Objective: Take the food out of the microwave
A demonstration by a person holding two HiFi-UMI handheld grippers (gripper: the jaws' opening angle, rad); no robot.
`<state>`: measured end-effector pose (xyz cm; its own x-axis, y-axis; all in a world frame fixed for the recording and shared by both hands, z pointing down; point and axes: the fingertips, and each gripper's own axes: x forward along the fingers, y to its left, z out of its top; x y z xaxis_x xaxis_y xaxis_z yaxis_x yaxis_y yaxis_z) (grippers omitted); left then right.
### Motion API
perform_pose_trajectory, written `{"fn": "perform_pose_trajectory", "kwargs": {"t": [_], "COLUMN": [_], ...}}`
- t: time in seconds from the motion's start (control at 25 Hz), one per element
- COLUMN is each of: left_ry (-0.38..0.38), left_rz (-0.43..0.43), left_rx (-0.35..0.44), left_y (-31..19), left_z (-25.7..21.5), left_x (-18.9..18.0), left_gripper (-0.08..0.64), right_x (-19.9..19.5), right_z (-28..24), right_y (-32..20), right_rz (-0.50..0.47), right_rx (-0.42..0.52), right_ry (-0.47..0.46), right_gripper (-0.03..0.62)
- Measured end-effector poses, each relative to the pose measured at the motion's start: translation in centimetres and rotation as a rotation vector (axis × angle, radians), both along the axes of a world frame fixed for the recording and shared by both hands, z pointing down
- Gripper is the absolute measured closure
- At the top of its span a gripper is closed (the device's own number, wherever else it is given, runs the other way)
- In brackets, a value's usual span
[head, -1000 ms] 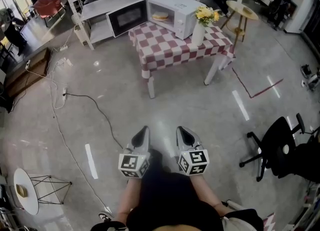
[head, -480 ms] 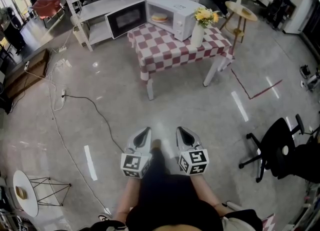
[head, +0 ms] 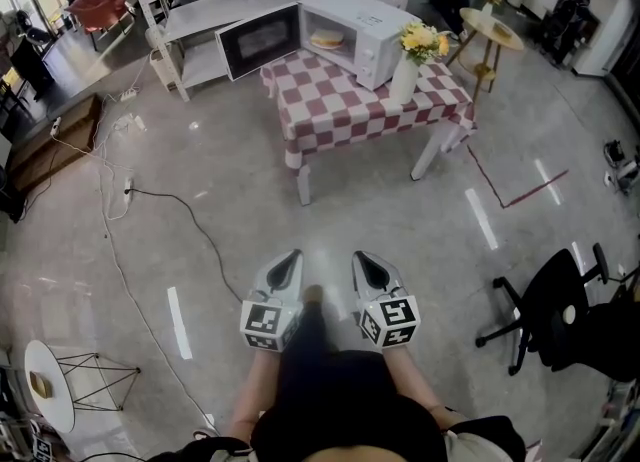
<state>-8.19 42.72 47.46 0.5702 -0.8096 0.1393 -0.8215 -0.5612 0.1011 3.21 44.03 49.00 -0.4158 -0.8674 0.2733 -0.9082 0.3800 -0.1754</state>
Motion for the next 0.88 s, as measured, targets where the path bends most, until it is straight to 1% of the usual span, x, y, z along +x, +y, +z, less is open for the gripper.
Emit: {"fn": "perform_pose_trajectory", "kwargs": {"t": [0.28,0.56,0.88], "left_ry": [0.0,0.0,0.008], "left_rz": [0.001,-0.015,-0.023], "left_rx": [-0.039,-0.079,-0.101], "left_y": [-2.9,-6.1,-10.1], "left_z": [0.7,1.3,1.4], "left_x": [0.5,0.2,-0.7], "left_gripper": [0.551,0.551,0.551], "right_x": [-0.1,0.5,0.6], "right_z": [0.4,0.6,0.6], "right_y": [-2.8,-6.3,-10.4], "right_rz": [-0.017,0.002,0.019], "right_rx": [-0.019,-0.037,-0.053], "right_ry": [-0.004,0.002,0.017], "right_gripper": [0.592,0.592,0.591]}}
